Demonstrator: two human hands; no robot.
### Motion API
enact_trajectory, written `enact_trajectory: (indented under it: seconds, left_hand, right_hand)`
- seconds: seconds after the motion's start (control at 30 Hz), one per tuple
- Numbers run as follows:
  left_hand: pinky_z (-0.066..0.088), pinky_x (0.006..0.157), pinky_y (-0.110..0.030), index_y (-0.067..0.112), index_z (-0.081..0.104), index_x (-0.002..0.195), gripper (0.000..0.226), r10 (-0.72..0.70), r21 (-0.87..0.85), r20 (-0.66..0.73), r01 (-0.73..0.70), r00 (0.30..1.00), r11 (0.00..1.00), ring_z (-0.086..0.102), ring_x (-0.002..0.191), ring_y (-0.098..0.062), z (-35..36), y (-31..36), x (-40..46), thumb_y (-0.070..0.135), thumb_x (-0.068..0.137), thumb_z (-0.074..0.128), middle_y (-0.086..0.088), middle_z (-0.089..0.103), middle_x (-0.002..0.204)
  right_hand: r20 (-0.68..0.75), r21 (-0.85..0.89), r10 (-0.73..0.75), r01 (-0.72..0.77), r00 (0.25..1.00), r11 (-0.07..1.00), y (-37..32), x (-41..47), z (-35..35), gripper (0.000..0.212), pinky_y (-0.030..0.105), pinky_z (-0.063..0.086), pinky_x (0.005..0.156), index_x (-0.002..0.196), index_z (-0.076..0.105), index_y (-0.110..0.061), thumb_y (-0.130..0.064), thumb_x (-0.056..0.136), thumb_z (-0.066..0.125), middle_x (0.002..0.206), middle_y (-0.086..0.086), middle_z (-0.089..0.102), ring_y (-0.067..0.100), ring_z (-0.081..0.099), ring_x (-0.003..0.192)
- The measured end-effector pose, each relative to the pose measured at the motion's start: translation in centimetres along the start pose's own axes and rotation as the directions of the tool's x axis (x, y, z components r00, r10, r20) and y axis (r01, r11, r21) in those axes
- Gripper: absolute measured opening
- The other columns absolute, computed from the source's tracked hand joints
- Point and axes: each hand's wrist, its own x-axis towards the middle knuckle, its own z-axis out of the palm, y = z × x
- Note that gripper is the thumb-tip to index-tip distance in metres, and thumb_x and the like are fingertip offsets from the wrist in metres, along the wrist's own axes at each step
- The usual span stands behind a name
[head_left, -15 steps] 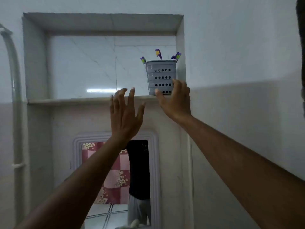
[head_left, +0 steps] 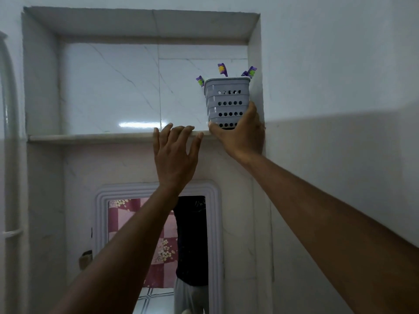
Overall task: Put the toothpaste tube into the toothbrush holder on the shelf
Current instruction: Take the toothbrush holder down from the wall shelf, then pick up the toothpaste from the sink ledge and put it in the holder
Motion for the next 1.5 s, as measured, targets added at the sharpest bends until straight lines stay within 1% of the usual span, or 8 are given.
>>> enact_trajectory:
  seconds: [0.1, 0.3, 0.5, 0.73, 0.9, 1.03, 1.2, 1.5]
  left_hand:
    - [0.015, 0.131, -0.048, 0.027, 0.07, 0.131, 0.044, 0.004, 0.002, 0.018, -0.004, 1.0, 1.0, 0.047, 0.147, -0.022, -0.2, 0.0, 0.0, 0.055, 0.108, 0.046, 0.007, 0.069, 0.132]
    - [0.006, 0.132, -0.047, 0.028, 0.067, 0.138, 0.047, -0.092, -0.107, 0.122, 0.105, 0.988, 0.989, 0.037, 0.154, -0.02, -1.1, 1.2, 0.3, 0.057, 0.107, 0.046, 0.007, 0.065, 0.141]
    - [0.037, 0.119, -0.047, 0.025, 0.053, 0.152, 0.056, -0.118, -0.309, 0.255, 0.196, 0.96, 0.93, 0.046, 0.145, -0.019, -4.8, 4.3, -3.4, 0.058, 0.106, 0.049, 0.0, 0.054, 0.155]
    - [0.05, 0.108, -0.048, 0.022, 0.057, 0.148, 0.059, -0.132, -0.307, 0.446, 0.29, 0.885, 0.906, 0.056, 0.13, -0.018, -8.2, 6.1, -13.3, 0.06, 0.103, 0.048, -0.002, 0.062, 0.144]
    - [0.037, 0.099, -0.012, 0.022, 0.062, 0.142, 0.05, -0.159, -0.293, 0.539, 0.361, 0.827, 0.885, 0.054, 0.127, -0.006, -10.7, 6.6, -21.5, 0.056, 0.106, 0.052, 0.002, 0.063, 0.142]
    - [0.04, 0.097, -0.016, 0.017, 0.065, 0.14, 0.048, -0.231, -0.23, 0.609, 0.448, 0.759, 0.864, 0.053, 0.117, 0.001, -13.3, 6.7, -29.2, 0.049, 0.104, 0.061, 0.012, 0.06, 0.128]
    - [0.052, 0.099, -0.031, 0.018, 0.07, 0.132, 0.042, -0.353, -0.094, 0.718, 0.586, 0.6, 0.805, 0.062, 0.117, -0.01, -16.8, 6.2, -38.4, 0.047, 0.102, 0.065, 0.002, 0.067, 0.129]
    - [0.057, 0.096, -0.05, 0.023, 0.07, 0.123, 0.035, -0.556, 0.171, 0.756, 0.717, 0.344, 0.676, 0.068, 0.109, -0.021, -22.3, 0.1, -53.3, 0.049, 0.104, 0.058, 0.003, 0.069, 0.118]
  right_hand:
    - [-0.057, 0.072, -0.043, 0.047, 0.997, 0.996, 0.1, -0.7, -1.1, 0.127, 0.054, 0.06, 0.106, 0.168, 0.032, -0.012, -0.068, 0.068, 0.087, 0.153, 0.01, 0.057, 0.03, 0.061, 0.135]
    - [-0.092, 0.186, -0.091, 0.107, 0.992, 0.977, -1.2, -1.9, -4.5, 0.15, 0.046, 0.056, 0.117, 0.176, 0.012, -0.008, -0.064, 0.069, 0.1, 0.168, 0.011, 0.044, 0.029, 0.05, 0.152]
    - [-0.122, 0.269, -0.083, 0.114, 0.989, 0.956, -0.2, -7.3, -8.7, 0.139, 0.046, 0.064, 0.106, 0.17, 0.03, -0.013, -0.072, 0.064, 0.097, 0.159, 0.004, 0.057, 0.023, 0.061, 0.143]
    - [0.065, 0.276, 0.069, -0.084, 0.996, 0.958, 5.5, -17.9, -12.3, 0.134, 0.044, 0.066, 0.1, 0.163, 0.037, -0.018, -0.078, 0.059, 0.096, 0.149, -0.002, 0.062, 0.018, 0.067, 0.134]
    - [0.228, 0.209, 0.205, -0.254, 0.952, 0.944, 9.9, -25.4, -14.1, 0.134, 0.047, 0.064, 0.103, 0.164, 0.036, -0.018, -0.07, 0.057, 0.099, 0.149, -0.003, 0.064, 0.019, 0.068, 0.133]
    - [0.37, 0.133, 0.308, -0.378, 0.877, 0.916, 13.2, -32.0, -15.1, 0.133, 0.049, 0.064, 0.099, 0.161, 0.036, -0.021, -0.055, 0.049, 0.1, 0.144, -0.004, 0.065, 0.019, 0.071, 0.125]
    - [0.492, 0.074, 0.408, -0.504, 0.769, 0.86, 15.9, -40.1, -16.2, 0.134, 0.048, 0.058, 0.112, 0.162, 0.036, -0.022, -0.047, 0.047, 0.1, 0.151, 0.002, 0.053, 0.022, 0.063, 0.137]
    - [0.578, -0.197, 0.605, -0.626, 0.548, 0.755, 19.6, -53.4, -16.1, 0.131, 0.053, 0.047, 0.115, 0.162, 0.041, -0.025, -0.063, 0.046, 0.088, 0.142, -0.007, 0.054, 0.031, 0.055, 0.134]
